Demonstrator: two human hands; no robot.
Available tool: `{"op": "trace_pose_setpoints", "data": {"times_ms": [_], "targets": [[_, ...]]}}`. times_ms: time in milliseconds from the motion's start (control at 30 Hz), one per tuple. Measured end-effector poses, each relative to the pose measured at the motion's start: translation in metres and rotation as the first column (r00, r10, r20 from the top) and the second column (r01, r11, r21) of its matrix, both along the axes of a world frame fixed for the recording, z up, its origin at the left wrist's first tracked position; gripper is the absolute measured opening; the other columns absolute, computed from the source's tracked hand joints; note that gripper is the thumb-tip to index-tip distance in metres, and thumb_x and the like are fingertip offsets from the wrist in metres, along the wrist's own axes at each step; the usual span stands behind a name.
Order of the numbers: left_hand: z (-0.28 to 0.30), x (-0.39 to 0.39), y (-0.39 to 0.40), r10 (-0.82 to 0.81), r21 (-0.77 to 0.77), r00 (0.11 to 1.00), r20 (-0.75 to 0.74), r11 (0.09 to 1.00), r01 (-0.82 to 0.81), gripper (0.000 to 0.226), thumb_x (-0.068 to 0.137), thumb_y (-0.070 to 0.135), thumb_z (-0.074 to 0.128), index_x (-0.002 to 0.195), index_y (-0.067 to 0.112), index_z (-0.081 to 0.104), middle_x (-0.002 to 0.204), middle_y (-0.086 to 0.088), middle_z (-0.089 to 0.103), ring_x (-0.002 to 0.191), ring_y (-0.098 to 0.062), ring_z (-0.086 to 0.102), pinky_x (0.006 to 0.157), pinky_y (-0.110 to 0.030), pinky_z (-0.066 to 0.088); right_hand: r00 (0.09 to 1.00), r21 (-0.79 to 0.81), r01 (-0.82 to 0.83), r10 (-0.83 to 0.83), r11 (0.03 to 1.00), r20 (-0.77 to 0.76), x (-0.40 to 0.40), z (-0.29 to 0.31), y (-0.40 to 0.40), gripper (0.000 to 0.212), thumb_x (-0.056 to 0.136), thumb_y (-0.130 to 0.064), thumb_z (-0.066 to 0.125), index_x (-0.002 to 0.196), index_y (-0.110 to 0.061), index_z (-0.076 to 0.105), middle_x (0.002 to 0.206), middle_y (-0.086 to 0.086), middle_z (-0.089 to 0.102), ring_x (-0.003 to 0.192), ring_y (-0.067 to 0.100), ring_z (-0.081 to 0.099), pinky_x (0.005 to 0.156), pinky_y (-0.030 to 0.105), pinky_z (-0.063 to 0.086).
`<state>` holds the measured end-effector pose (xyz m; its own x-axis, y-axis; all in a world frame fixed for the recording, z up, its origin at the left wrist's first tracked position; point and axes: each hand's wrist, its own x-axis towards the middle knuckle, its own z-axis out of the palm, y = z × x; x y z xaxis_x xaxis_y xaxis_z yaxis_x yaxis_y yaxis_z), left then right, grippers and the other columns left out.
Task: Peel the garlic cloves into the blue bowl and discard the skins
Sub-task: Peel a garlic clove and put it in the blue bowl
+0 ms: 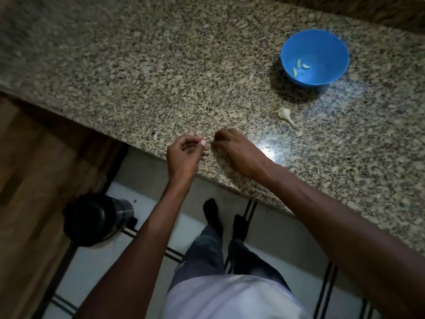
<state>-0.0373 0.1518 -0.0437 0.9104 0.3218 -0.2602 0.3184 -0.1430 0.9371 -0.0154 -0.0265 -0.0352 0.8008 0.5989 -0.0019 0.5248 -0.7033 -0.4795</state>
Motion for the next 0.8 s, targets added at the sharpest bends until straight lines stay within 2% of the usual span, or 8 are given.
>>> {"op": "trace_pose_setpoints", "data": {"times_ms": [100,200,267,367,467,533,700,800], "targets": [[-0.002,0.000,0.003,0.003,-0.006,1.000,-0.014,1.000,-0.003,0.012,0.091,0.003,0.077,0.099,-0.002,0.072,0.099,-0.006,0.077,0.091,-0.019,0.076,0.080,-0.032,0.062,0.990,-0.059,-0.144,0.143,0.988,-0.015,-0.016,0.006,-0.013,0.040,0.102,-0.015,0.043,0.129,0.002,0.067,0.130,0.017,0.061,0.114,0.032,0.056,0.093,0.044,0.053],[-0.002,-0.003,0.003,0.004,-0.009,1.000,-0.009,1.000,-0.004,0.013,0.091,0.003,0.077,0.101,-0.003,0.072,0.101,-0.008,0.077,0.092,-0.020,0.076,0.083,-0.037,0.064,0.985,-0.121,-0.170,0.167,0.978,-0.036,-0.033,0.014,-0.033,0.051,0.098,-0.015,0.034,0.137,0.001,0.064,0.140,0.015,0.058,0.124,0.031,0.054,0.101,0.041,0.053],[0.001,-0.005,0.003,0.009,-0.027,1.000,-0.013,1.000,-0.010,0.014,0.091,0.001,0.076,0.102,-0.005,0.071,0.101,-0.009,0.076,0.092,-0.019,0.077,0.084,-0.037,0.064,0.993,-0.093,-0.090,0.082,0.992,-0.089,-0.037,0.019,-0.039,0.051,0.095,-0.007,0.036,0.139,0.001,0.062,0.142,0.016,0.056,0.128,0.029,0.054,0.103,0.031,0.050],[0.002,-0.005,0.006,0.019,-0.046,1.000,-0.012,0.999,-0.019,0.014,0.091,0.001,0.076,0.102,-0.005,0.071,0.101,-0.010,0.077,0.093,-0.023,0.077,0.083,-0.038,0.064,0.965,-0.036,0.219,-0.222,0.975,-0.140,-0.031,0.018,-0.043,0.041,0.099,0.003,0.057,0.139,-0.001,0.062,0.140,0.017,0.055,0.123,0.027,0.056,0.096,0.018,0.041],[0.001,-0.005,0.009,0.015,-0.056,1.000,-0.014,0.998,-0.016,0.013,0.091,0.003,0.076,0.101,-0.003,0.071,0.100,-0.013,0.077,0.093,-0.024,0.077,0.083,-0.041,0.065,0.899,-0.027,0.368,-0.363,0.930,-0.244,-0.029,0.008,-0.035,0.036,0.095,0.000,0.069,0.131,-0.001,0.066,0.130,0.016,0.054,0.109,0.029,0.058,0.090,0.027,0.051],[-0.001,-0.007,0.011,0.004,-0.063,1.000,-0.012,0.998,-0.005,0.012,0.091,0.005,0.077,0.101,0.000,0.072,0.101,-0.013,0.077,0.095,-0.025,0.077,0.085,-0.042,0.064,0.914,-0.048,0.331,-0.333,0.942,-0.231,-0.036,0.002,-0.023,0.031,0.095,-0.001,0.066,0.126,-0.002,0.067,0.127,0.016,0.052,0.107,0.031,0.055,0.090,0.036,0.051],[-0.001,-0.014,0.011,-0.010,-0.069,1.000,0.006,0.998,0.010,0.011,0.091,0.004,0.076,0.101,-0.001,0.072,0.104,-0.010,0.077,0.095,-0.026,0.075,0.085,-0.041,0.064,0.966,-0.073,0.241,-0.246,0.968,-0.079,-0.057,0.006,-0.011,0.020,0.100,-0.008,0.063,0.116,0.002,0.066,0.117,0.014,0.052,0.105,0.028,0.050,0.082,0.041,0.057],[-0.003,-0.016,0.006,-0.009,-0.061,1.000,-0.010,0.998,0.008,0.011,0.092,0.003,0.075,0.100,-0.002,0.072,0.104,-0.009,0.076,0.094,-0.024,0.076,0.085,-0.041,0.064,0.971,-0.030,0.222,-0.224,0.975,-0.081,-0.057,0.011,-0.012,0.017,0.102,-0.016,0.063,0.101,-0.001,0.071,0.106,0.009,0.055,0.099,0.023,0.052,0.077,0.037,0.055]]}}
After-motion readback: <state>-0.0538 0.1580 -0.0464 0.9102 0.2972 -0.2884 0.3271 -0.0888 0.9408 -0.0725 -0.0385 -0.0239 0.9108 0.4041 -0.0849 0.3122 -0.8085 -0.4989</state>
